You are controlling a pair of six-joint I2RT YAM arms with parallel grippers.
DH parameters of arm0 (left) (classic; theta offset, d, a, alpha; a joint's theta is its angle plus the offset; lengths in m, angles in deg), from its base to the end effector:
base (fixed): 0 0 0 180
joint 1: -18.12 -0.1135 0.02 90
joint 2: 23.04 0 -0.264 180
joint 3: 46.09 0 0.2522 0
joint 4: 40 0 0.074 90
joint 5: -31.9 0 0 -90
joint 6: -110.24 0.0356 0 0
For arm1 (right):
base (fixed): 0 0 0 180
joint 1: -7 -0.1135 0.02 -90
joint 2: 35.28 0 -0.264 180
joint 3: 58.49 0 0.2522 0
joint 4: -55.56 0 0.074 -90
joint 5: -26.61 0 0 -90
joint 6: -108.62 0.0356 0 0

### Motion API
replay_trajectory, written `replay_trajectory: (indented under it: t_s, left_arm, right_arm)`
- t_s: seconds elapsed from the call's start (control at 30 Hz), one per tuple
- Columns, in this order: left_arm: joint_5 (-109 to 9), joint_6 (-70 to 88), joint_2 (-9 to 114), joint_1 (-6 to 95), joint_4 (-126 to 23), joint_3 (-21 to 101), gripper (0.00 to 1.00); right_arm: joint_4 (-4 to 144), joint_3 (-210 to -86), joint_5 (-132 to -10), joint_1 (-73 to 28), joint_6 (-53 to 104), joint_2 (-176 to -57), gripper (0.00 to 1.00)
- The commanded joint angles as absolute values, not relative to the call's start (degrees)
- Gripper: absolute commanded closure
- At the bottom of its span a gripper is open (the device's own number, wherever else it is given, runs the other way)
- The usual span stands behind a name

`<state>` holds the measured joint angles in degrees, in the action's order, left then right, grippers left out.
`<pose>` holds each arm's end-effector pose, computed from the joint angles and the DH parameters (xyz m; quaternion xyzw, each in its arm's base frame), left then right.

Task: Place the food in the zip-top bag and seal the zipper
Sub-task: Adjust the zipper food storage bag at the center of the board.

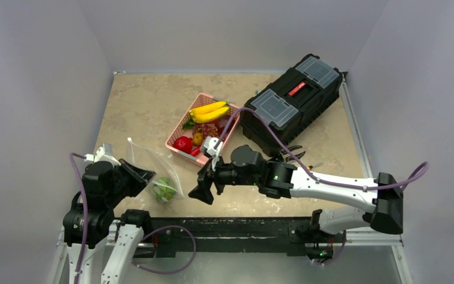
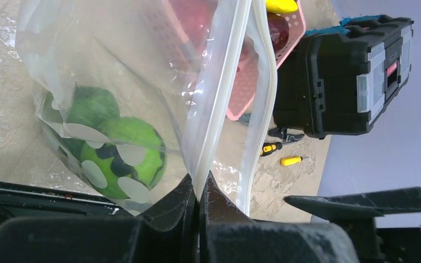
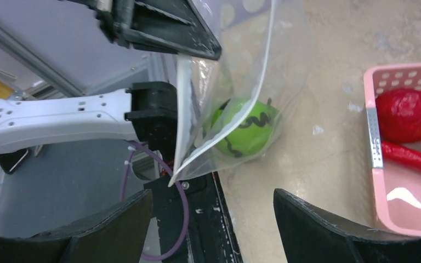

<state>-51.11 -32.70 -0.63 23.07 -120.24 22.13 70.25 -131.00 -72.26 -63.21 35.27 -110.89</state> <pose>0.0414 -0.0079 0.3332 -0.3331 0.8183 -0.2724 0.3811 0.0999 0.2937 0.3222 -0.4036 0.6986 0.4493 0.3837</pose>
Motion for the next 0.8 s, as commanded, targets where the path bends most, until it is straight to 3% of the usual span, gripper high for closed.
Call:
replay_trajectory:
  t_s: [0.0, 0.37, 0.6, 0.77]
  left_arm:
    - [-52.0, -32.4, 0.2, 23.2, -117.9, 23.1, 1.00]
    - [-51.9, -33.0, 0.6, 23.1, -117.8, 24.7, 1.00]
    - [-51.4, -33.5, 0.5, 23.1, -118.3, 25.9, 1.00]
    - [-51.2, -35.5, -0.3, 23.1, -117.6, 23.8, 1.00]
  right_arm:
    - [59.8, -127.7, -75.7, -64.3, 31.4, -107.5, 0.18]
    - [54.8, -130.1, -60.2, -71.0, 30.9, -117.7, 0.46]
    - [61.7, -137.0, -53.5, -71.1, 29.8, -116.2, 0.99]
    - [63.1, -140.3, -55.3, -71.1, 28.1, -110.7, 1.00]
